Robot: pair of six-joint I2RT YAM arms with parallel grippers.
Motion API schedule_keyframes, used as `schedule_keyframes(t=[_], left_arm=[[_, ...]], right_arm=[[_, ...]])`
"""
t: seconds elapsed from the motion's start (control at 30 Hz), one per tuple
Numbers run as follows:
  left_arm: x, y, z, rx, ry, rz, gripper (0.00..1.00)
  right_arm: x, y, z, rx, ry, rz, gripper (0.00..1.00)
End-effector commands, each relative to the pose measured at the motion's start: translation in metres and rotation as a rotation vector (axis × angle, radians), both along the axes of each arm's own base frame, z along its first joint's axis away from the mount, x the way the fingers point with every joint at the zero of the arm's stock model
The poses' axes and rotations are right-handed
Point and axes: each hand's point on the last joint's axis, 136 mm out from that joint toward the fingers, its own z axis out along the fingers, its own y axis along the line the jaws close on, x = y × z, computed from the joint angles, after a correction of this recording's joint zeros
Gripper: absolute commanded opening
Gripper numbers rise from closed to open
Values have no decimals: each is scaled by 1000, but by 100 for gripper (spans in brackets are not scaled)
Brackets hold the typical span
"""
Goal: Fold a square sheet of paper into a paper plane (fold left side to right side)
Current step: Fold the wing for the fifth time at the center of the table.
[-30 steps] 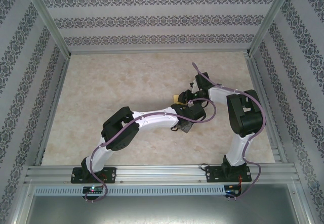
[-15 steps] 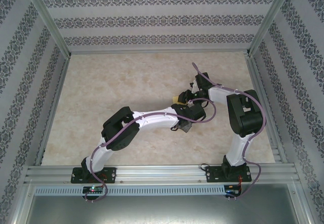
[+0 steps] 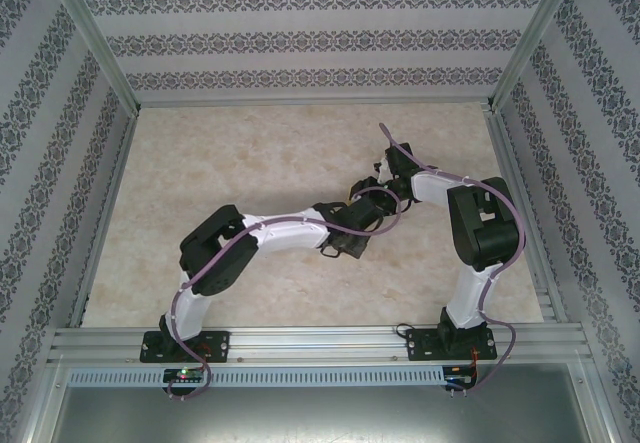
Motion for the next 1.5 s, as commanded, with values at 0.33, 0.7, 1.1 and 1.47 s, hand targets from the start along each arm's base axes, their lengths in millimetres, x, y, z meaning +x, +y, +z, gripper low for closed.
schedule_keyframes(t=[0.33,0.7,1.1,1.47], left_arm=[[4,-19,30,-251,45,29,10],[12,-18,47,-622,145,102,10],[22,-16,55,-946,257,165,8],[25,-4,45,-1033,291,240,6]], right_arm=[[15,-47,52,50,-132,-118,75],[4,-75,60,77,-183,-170,63],[-9,-57,52,197,-231,-116,56],[-21,-29,46,224,-240,-37,57]])
